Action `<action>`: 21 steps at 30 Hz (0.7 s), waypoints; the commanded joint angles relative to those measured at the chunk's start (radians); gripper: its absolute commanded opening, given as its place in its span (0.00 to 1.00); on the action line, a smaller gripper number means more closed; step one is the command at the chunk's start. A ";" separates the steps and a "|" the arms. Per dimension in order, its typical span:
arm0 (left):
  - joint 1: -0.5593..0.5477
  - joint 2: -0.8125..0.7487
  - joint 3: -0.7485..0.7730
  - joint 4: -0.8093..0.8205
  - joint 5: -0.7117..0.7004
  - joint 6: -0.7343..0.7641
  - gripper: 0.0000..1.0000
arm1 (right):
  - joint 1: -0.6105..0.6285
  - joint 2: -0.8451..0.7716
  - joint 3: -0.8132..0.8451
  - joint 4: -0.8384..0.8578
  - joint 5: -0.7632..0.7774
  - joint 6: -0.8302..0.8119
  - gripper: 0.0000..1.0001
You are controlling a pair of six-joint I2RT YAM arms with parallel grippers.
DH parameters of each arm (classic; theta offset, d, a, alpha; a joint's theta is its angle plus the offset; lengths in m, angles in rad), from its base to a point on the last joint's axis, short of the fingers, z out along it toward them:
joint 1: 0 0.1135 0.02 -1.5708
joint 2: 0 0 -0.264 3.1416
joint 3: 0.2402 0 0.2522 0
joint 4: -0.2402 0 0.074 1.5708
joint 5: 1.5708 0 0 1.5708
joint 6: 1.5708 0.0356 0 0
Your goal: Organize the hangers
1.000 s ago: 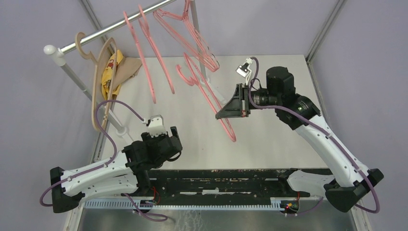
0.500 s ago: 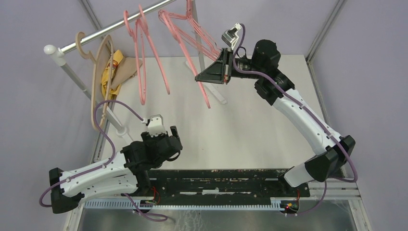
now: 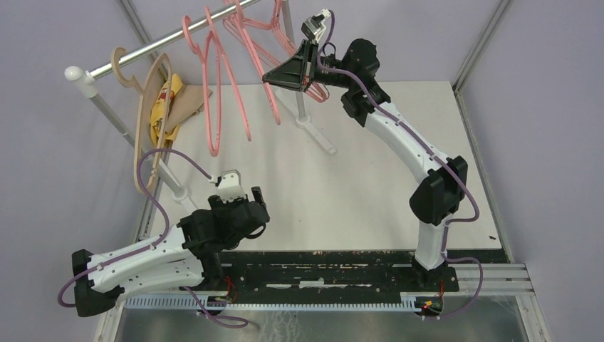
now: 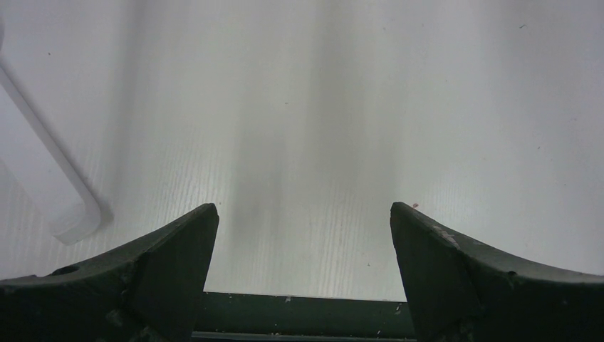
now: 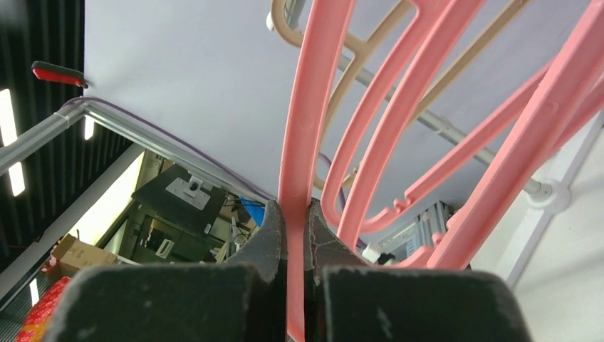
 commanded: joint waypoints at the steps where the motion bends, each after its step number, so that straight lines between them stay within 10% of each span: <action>1: -0.005 0.007 0.017 0.016 -0.039 0.048 0.97 | -0.001 0.072 0.160 0.115 0.018 0.012 0.01; 21: -0.005 0.067 0.040 0.041 -0.028 0.064 0.97 | -0.003 0.194 0.128 -0.090 0.066 -0.189 0.01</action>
